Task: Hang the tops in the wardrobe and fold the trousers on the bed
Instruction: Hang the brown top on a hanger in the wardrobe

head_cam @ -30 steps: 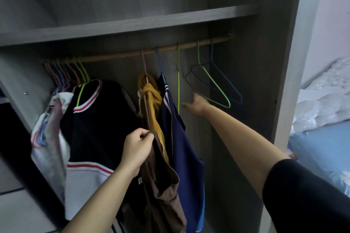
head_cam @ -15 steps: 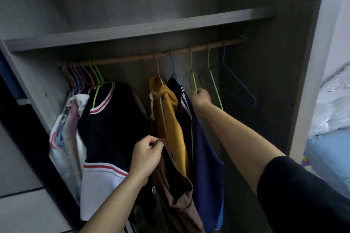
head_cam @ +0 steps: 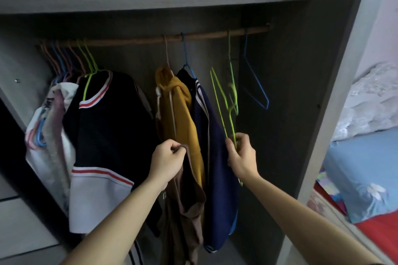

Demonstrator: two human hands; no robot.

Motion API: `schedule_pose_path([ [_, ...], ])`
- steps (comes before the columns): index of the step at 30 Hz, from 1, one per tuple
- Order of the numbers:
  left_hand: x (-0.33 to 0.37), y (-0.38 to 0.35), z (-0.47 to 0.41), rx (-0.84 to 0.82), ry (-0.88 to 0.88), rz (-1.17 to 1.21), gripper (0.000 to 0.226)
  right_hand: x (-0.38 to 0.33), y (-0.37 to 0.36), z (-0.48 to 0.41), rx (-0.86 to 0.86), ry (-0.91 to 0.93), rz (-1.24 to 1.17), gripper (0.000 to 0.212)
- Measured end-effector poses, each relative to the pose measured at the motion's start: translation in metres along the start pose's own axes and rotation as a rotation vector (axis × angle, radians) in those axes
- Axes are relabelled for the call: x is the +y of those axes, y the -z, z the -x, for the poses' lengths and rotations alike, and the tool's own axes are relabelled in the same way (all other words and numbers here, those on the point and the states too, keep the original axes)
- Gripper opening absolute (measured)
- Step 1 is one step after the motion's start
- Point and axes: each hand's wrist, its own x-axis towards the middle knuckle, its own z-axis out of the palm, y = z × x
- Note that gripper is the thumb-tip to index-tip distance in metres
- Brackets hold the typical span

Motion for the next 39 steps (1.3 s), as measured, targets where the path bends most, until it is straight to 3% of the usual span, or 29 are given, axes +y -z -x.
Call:
schedule_pose_path([
  [6,-0.015,-0.030,-0.004,-0.053,-0.010,-0.158,0.009,0.021,0.046,0.064,0.150,-0.009,-0.054,0.006],
  [10,-0.034,-0.052,-0.003,-0.067,0.002,-0.235,0.006,0.019,0.078,0.095,0.108,0.005,-0.074,0.016],
  [14,-0.054,-0.067,-0.004,-0.022,0.043,-0.292,0.021,0.020,0.110,0.114,0.100,0.070,0.071,0.035],
  [19,-0.082,-0.075,-0.001,0.043,0.121,-0.377,0.022,0.021,0.145,0.136,0.018,0.138,0.228,0.017],
  [23,-0.091,-0.079,0.003,0.032,0.200,-0.408,0.022,0.028,0.154,0.150,-0.180,0.211,0.342,0.020],
  [28,-0.079,-0.103,0.027,-0.159,0.059,-0.368,0.006,0.033,0.118,0.151,-0.336,0.124,0.444,0.040],
  [31,-0.065,-0.119,0.044,-0.278,0.088,-0.200,0.015,0.030,0.084,0.143,-0.395,0.011,0.406,0.037],
  [35,-0.050,-0.111,0.049,-0.455,0.062,0.040,0.009,0.035,0.067,0.130,-0.394,-0.158,0.342,0.040],
  [37,-0.052,-0.097,0.045,-0.461,-0.080,-0.041,0.010,0.035,0.069,0.125,-0.374,-0.198,0.265,0.039],
  [39,-0.057,-0.081,0.037,-0.349,-0.312,-0.365,0.017,0.028,0.075,0.120,-0.345,-0.174,0.144,0.037],
])
